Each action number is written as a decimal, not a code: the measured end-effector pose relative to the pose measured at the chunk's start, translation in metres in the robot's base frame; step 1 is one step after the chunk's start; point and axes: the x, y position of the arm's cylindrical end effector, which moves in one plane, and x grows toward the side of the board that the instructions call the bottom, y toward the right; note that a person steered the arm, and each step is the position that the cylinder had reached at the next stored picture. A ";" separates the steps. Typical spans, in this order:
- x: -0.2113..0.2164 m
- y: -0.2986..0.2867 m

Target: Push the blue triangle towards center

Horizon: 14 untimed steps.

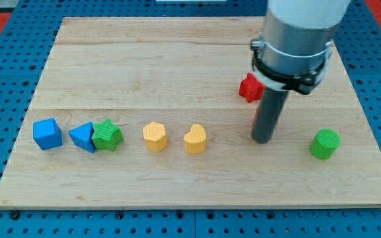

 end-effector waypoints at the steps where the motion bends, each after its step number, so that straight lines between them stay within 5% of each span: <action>1: 0.064 -0.081; 2: 0.096 -0.216; 3: 0.069 -0.295; 9: -0.020 -0.257; 11: -0.086 -0.230; 13: -0.094 -0.281; 14: -0.107 -0.258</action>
